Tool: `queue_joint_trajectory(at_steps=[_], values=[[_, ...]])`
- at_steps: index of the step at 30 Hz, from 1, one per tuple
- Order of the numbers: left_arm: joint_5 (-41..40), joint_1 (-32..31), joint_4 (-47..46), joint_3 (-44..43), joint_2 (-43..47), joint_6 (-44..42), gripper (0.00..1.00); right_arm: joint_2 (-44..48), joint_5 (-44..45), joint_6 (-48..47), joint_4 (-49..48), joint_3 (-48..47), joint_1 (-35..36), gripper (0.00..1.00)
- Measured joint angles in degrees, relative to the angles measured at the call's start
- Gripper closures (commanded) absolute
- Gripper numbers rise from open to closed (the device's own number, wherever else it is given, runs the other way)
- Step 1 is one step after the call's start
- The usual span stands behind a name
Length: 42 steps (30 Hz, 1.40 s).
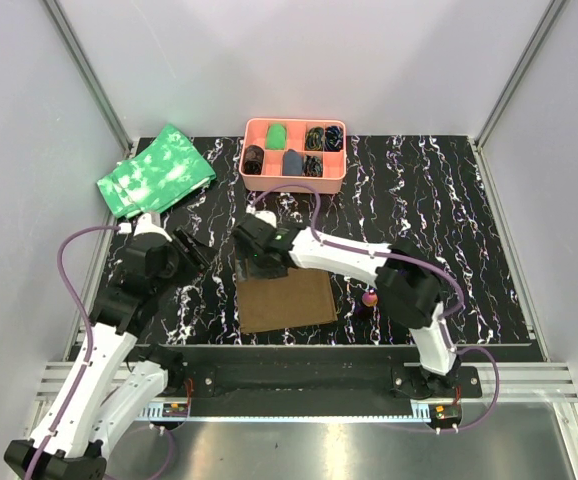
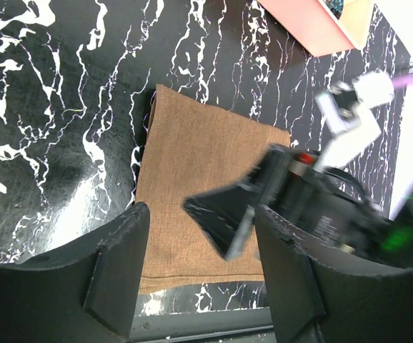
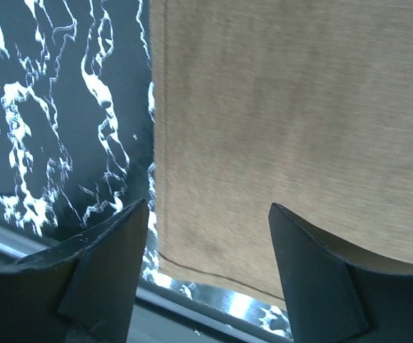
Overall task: Fold the napkin into a case and place the utensils inside
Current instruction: Move the lower triangle-folded napkin to the center of the board.
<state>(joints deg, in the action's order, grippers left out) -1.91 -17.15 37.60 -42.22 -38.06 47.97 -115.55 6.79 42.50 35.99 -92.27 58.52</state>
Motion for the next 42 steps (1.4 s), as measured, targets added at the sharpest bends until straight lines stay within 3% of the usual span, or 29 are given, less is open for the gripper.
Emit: queue_joint_trajectory(at_steps=[7, 28, 42], values=[[0.9, 0.02, 4.0, -1.57, 1.27, -0.94, 0.34, -9.97, 3.82, 3.06, 4.63, -11.1, 2.34, 0.42], [5.14, 0.31, 8.61, -1.55, 4.04, -4.48, 0.34, -19.61, 6.69, 3.65, 13.09, -21.88, 5.62, 0.41], [-1.11, 0.33, 11.32, -6.71, 9.6, -3.52, 0.27, -23.71, 11.17, 2.29, 18.51, -28.28, 7.69, 0.4]])
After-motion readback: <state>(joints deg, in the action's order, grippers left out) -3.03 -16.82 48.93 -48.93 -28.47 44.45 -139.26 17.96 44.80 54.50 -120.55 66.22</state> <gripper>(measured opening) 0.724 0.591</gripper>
